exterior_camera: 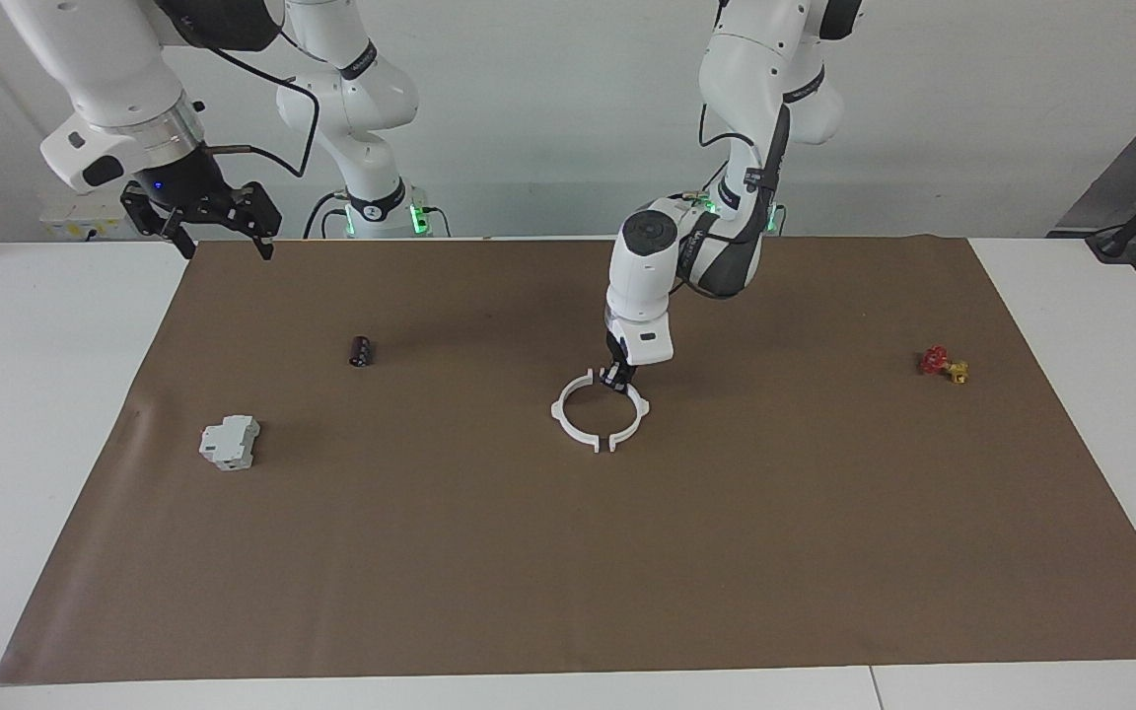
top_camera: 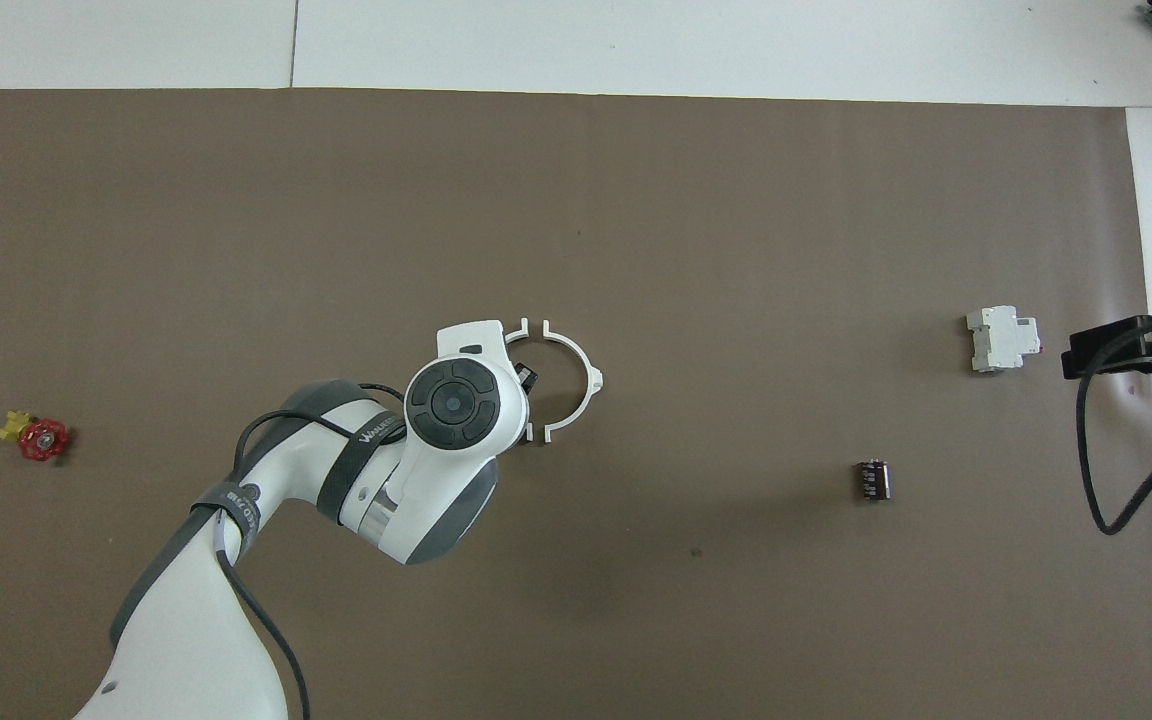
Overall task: Assemble drain pipe with both arms
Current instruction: 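Press the held half-ring ends onto the center half-ring with the left gripper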
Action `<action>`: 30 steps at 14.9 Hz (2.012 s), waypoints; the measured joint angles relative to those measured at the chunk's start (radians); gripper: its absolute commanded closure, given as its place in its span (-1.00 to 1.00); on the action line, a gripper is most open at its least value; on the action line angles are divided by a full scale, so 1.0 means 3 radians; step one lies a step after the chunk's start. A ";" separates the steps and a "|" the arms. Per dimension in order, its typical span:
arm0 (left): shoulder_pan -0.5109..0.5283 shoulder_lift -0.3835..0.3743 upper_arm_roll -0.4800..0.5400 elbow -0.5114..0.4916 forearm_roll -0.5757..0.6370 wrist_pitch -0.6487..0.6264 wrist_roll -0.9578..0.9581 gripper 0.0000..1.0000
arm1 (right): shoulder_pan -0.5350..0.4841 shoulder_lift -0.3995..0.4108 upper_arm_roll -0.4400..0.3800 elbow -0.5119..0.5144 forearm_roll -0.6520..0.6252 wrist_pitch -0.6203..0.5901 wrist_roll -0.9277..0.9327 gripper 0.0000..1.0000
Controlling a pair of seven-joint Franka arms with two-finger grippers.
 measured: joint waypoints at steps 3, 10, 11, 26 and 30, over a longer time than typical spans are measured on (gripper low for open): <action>-0.0006 0.0000 0.0000 0.0000 0.0000 0.0000 -0.0093 1.00 | 0.0000 0.0000 0.0000 0.0000 0.0000 0.0000 0.0000 -1.00; -0.0017 0.0000 0.0000 0.0000 0.0000 0.0003 -0.0270 1.00 | 0.0000 0.0000 0.0000 0.0000 0.0000 0.0000 0.0000 -1.00; -0.0018 0.0000 0.0000 0.0000 0.0000 0.0003 -0.0280 1.00 | 0.0000 0.0000 0.0000 0.0000 0.0000 0.0000 0.0000 -1.00; -0.0096 0.0007 -0.0004 0.0007 0.0075 0.0004 -0.0312 1.00 | 0.0000 0.0000 0.0000 0.0000 0.0000 0.0000 0.0000 -1.00; -0.0096 0.0007 -0.0004 0.0006 0.0081 0.0002 -0.0244 1.00 | 0.0000 0.0000 0.0000 0.0000 0.0000 0.0000 0.0000 -1.00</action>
